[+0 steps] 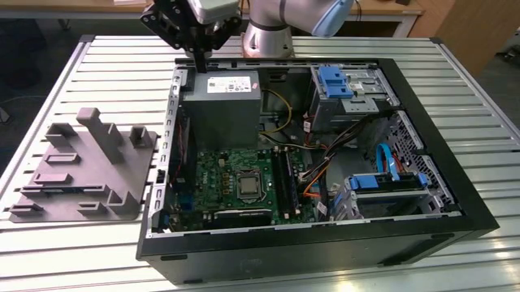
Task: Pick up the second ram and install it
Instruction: 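Reach for the second ram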
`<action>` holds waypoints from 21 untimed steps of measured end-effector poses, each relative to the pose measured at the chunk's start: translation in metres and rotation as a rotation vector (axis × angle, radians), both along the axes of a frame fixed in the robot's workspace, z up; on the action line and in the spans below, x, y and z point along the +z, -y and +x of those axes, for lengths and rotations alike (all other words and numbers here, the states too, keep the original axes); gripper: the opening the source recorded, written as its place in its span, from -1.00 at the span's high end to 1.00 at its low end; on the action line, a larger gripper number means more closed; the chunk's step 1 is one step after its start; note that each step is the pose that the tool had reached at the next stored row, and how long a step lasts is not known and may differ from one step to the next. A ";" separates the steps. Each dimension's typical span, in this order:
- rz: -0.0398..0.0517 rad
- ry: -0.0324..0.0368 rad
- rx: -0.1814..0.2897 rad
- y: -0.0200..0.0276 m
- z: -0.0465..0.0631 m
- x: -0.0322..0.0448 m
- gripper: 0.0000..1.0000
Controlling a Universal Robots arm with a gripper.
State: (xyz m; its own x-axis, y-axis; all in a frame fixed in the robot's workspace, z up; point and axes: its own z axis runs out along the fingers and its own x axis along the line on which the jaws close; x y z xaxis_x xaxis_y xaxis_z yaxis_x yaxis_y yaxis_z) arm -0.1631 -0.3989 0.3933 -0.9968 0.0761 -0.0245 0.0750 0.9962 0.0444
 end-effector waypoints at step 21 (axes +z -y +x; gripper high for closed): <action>0.0000 0.0004 0.000 0.0000 -0.053 -0.0003 0.80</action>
